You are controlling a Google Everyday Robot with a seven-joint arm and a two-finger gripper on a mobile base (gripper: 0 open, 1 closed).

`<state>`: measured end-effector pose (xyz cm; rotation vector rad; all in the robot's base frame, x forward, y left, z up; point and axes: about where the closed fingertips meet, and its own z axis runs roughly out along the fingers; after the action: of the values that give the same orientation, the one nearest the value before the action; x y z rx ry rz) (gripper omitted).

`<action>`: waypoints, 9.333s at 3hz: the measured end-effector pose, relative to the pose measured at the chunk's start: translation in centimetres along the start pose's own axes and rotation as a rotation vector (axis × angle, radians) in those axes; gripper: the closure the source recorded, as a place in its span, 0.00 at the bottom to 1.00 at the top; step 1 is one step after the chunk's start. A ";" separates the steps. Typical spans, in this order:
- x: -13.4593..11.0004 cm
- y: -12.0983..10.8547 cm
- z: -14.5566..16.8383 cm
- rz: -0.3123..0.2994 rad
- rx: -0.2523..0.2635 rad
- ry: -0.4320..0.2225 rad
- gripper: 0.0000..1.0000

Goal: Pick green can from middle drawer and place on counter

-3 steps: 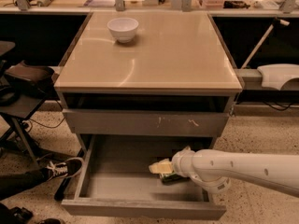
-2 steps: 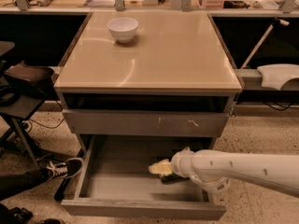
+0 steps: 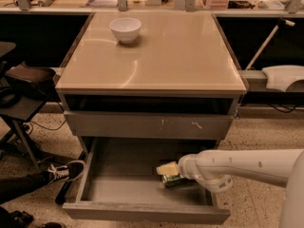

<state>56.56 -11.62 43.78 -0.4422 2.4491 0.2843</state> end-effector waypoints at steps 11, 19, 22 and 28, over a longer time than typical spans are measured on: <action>3.7 1.9 -1.2 0.034 -0.073 0.011 1.00; -26.0 6.9 -38.8 -0.312 -0.087 -0.361 1.00; -37.2 -1.7 -27.5 -0.269 -0.091 -0.111 1.00; -37.7 -10.6 -20.6 -0.105 0.034 -0.146 0.58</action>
Offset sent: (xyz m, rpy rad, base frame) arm -0.0198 0.0074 -0.0386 0.0208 0.0669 0.0023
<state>77.53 -18.46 82.13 -0.5152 2.2763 0.2223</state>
